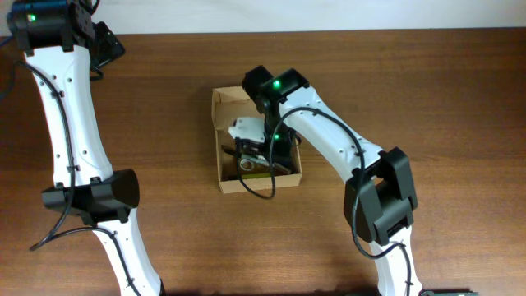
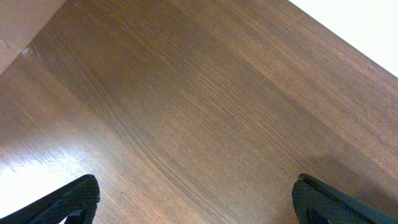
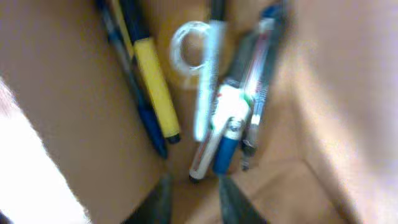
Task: Pack container
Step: 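Carry the black marker into the box and release it, then bring both grippers to the box lid's far edge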
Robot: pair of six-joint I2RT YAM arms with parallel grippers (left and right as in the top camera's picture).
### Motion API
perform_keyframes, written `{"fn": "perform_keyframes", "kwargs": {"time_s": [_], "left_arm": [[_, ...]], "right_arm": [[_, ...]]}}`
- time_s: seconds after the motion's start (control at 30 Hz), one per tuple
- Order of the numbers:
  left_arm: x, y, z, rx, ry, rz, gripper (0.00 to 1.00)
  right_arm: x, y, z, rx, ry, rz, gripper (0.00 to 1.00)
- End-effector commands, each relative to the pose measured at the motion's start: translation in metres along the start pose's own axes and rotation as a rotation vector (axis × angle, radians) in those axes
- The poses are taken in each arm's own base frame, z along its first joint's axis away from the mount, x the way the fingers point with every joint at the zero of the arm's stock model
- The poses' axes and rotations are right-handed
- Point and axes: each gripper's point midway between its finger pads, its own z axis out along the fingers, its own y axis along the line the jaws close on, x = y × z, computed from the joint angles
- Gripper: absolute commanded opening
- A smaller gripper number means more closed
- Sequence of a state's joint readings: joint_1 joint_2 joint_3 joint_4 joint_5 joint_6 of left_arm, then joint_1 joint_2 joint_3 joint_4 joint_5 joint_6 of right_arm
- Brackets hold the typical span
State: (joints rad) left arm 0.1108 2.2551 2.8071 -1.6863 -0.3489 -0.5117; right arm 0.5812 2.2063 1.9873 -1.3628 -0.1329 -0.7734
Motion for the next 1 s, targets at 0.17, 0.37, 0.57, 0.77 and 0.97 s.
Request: {"fn": "perform_keyframes", "kwargs": {"time_s": [0.17,0.37,0.57,0.77,0.97], "left_arm": [[-0.006,0.007,-0.016,0.008,-0.040,-0.004,1.00],[-0.005,-0.014,-0.018,0.127,-0.014,-0.040,1.00],[-0.005,-0.020,-0.018,0.158,-0.010,-0.042,1.00],[0.008,-0.034,-0.017,0.222,0.057,-0.027,0.24],[0.031,-0.089,0.025,0.373,0.193,0.064,0.02]], "right_arm": [[-0.043,-0.036,-0.184,0.206,-0.489,0.486,0.19],[-0.014,-0.069,-0.249,0.170,-0.719,0.696,0.04],[0.048,-0.113,-0.245,0.124,-0.734,0.975,0.04],[0.094,-0.143,-0.226,0.071,-0.717,1.108,0.04],[0.100,-0.161,-0.161,-0.038,-0.607,1.176,0.04]]}}
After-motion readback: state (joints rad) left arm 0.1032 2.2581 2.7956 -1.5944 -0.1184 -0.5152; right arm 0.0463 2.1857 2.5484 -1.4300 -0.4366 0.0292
